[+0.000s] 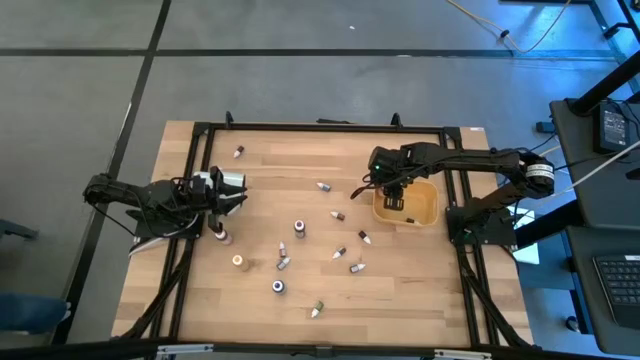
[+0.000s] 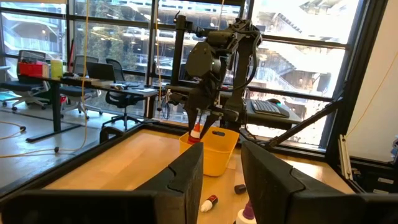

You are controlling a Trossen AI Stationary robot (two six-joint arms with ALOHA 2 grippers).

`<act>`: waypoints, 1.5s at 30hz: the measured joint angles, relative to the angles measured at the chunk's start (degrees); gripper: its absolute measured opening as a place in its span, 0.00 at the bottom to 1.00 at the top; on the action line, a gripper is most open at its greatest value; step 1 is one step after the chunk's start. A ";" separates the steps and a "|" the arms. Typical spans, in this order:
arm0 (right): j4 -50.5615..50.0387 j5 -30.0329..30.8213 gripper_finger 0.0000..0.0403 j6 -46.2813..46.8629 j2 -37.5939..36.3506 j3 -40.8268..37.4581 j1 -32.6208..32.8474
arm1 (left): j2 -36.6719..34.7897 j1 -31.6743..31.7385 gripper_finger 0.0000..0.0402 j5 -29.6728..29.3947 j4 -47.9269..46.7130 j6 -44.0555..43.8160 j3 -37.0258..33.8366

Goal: Pick & Place food coloring
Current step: Put the orange food coloring into the yellow bin

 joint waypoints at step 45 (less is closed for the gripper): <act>-0.33 0.01 0.36 -0.05 0.00 0.00 0.02 | -0.02 0.01 0.26 -0.02 -0.02 0.00 0.01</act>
